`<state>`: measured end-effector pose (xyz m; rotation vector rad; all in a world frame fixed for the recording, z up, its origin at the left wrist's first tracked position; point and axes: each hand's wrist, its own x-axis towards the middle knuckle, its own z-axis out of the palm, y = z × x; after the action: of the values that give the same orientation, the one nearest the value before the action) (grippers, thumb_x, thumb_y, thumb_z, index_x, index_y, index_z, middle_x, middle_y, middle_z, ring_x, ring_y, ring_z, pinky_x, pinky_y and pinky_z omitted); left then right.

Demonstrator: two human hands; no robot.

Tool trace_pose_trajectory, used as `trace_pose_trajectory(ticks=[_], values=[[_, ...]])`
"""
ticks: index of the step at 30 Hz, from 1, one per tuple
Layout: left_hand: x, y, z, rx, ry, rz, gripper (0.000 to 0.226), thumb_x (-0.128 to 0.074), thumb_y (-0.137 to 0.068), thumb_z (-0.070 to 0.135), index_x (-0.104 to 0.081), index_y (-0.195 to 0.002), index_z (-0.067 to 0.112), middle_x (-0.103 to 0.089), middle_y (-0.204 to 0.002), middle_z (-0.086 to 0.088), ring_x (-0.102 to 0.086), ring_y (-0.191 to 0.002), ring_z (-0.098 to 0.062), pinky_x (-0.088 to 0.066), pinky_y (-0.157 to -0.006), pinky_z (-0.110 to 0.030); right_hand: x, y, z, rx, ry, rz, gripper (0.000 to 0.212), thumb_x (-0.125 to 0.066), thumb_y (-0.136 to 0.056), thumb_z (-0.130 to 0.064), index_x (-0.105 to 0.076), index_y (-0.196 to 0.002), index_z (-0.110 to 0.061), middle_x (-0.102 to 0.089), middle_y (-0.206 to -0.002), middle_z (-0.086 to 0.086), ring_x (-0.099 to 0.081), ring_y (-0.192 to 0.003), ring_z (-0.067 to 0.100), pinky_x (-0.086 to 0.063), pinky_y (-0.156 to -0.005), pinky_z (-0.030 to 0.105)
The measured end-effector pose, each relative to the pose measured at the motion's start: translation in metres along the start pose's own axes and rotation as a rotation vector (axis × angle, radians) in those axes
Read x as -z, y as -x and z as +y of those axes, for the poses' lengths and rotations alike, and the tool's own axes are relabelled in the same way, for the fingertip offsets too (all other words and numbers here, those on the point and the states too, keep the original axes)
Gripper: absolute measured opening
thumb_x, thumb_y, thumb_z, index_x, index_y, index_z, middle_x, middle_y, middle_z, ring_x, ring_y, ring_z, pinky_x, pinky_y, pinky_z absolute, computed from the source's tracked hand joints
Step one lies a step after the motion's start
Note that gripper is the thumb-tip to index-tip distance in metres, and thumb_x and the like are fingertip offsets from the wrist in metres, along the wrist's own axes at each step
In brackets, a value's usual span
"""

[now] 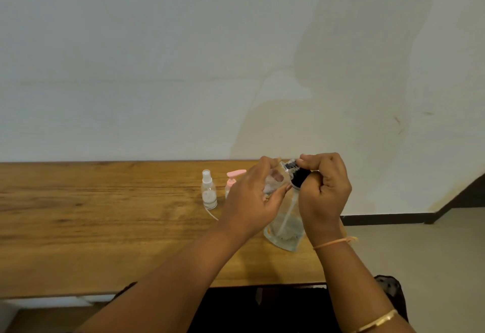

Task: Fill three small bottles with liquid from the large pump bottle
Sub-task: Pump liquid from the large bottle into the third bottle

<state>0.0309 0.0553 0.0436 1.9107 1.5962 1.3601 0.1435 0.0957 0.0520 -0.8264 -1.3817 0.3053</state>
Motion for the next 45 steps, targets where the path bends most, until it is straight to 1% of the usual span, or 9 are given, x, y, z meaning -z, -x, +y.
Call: trace_pose_trajectory(ticks=[8,15,21,24,27,32,38,42,45], values=[[0.007,-0.005,0.008,-0.020,-0.004,0.010,0.034,-0.059,-0.082,0.043,-0.039,-0.109,0.040,-0.056,-0.097,0.023,-0.060,-0.096,-0.005,-0.055,-0.072,-0.033,0.008,-0.011,-0.005,-0.009,-0.008,-0.018,0.038,-0.036,-0.070,0.017,-0.066,-0.075,-0.006,-0.059,-0.079,0.005,-0.058,-0.081,-0.005,-0.046,-0.074,0.009],[-0.002,-0.001,-0.001,0.019,0.009,0.001,0.035,-0.061,-0.085,0.036,-0.037,-0.110,0.037,-0.063,-0.110,0.008,-0.063,-0.099,-0.011,-0.056,-0.075,-0.038,0.002,-0.002,0.005,0.005,-0.001,-0.024,0.036,-0.037,-0.071,0.017,-0.065,-0.075,-0.006,-0.056,-0.080,0.002,-0.059,-0.082,0.010,-0.048,-0.075,0.014],[0.003,-0.001,0.002,-0.007,0.013,0.015,0.035,-0.063,-0.085,0.036,-0.039,-0.110,0.036,-0.062,-0.107,0.012,-0.062,-0.096,-0.009,-0.056,-0.071,-0.034,0.004,-0.003,-0.007,-0.032,-0.015,-0.024,0.040,-0.036,-0.070,0.018,-0.065,-0.078,-0.008,-0.058,-0.082,0.002,-0.057,-0.084,-0.007,-0.044,-0.075,0.007],[0.008,-0.003,0.005,-0.007,0.015,0.013,0.035,-0.060,-0.082,0.043,-0.039,-0.109,0.039,-0.058,-0.100,0.020,-0.061,-0.093,-0.006,-0.054,-0.070,-0.030,0.009,-0.010,-0.009,-0.012,-0.017,-0.048,0.040,-0.036,-0.071,0.016,-0.065,-0.078,-0.011,-0.060,-0.080,0.004,-0.058,-0.083,-0.006,-0.045,-0.074,0.007],[0.008,-0.005,0.005,-0.007,0.016,0.002,0.035,-0.059,-0.082,0.044,-0.039,-0.110,0.040,-0.062,-0.101,0.016,-0.062,-0.086,-0.006,-0.054,-0.067,-0.030,0.007,-0.010,-0.007,-0.018,-0.002,-0.049,0.039,-0.036,-0.070,0.017,-0.065,-0.076,-0.008,-0.059,-0.080,0.004,-0.058,-0.083,-0.006,-0.044,-0.074,0.007],[0.001,-0.004,-0.003,0.007,0.028,-0.034,0.032,-0.063,-0.086,0.034,-0.038,-0.105,0.036,-0.063,-0.115,0.005,-0.062,-0.102,-0.011,-0.055,-0.080,-0.035,0.001,-0.003,0.003,-0.027,0.025,-0.027,0.034,-0.037,-0.071,0.017,-0.064,-0.073,-0.003,-0.055,-0.080,0.004,-0.056,-0.083,-0.006,-0.045,-0.075,0.009],[0.004,-0.005,-0.001,-0.003,0.040,-0.038,0.034,-0.059,-0.083,0.042,-0.039,-0.110,0.038,-0.064,-0.105,0.011,-0.063,-0.095,-0.008,-0.056,-0.076,-0.035,0.005,-0.004,-0.005,-0.042,-0.002,-0.031,0.038,-0.037,-0.070,0.016,-0.064,-0.077,-0.008,-0.059,-0.082,0.005,-0.058,-0.083,-0.004,-0.045,-0.074,0.008],[0.010,-0.008,0.003,-0.028,-0.003,-0.019,0.036,-0.057,-0.082,0.045,-0.038,-0.112,0.040,-0.062,-0.102,0.016,-0.059,-0.098,-0.002,-0.054,-0.076,-0.027,0.009,-0.012,-0.009,-0.036,0.003,-0.061,0.037,-0.037,-0.070,0.015,-0.066,-0.076,-0.008,-0.060,-0.079,0.003,-0.058,-0.081,-0.006,-0.044,-0.073,0.007],[0.009,-0.009,0.002,-0.018,0.005,-0.020,0.036,-0.058,-0.082,0.044,-0.038,-0.111,0.040,-0.062,-0.105,0.015,-0.059,-0.101,-0.003,-0.053,-0.079,-0.028,0.006,-0.011,-0.006,-0.051,-0.004,-0.052,0.038,-0.036,-0.070,0.013,-0.064,-0.076,-0.011,-0.059,-0.079,0.002,-0.058,-0.081,-0.004,-0.045,-0.074,0.008]])
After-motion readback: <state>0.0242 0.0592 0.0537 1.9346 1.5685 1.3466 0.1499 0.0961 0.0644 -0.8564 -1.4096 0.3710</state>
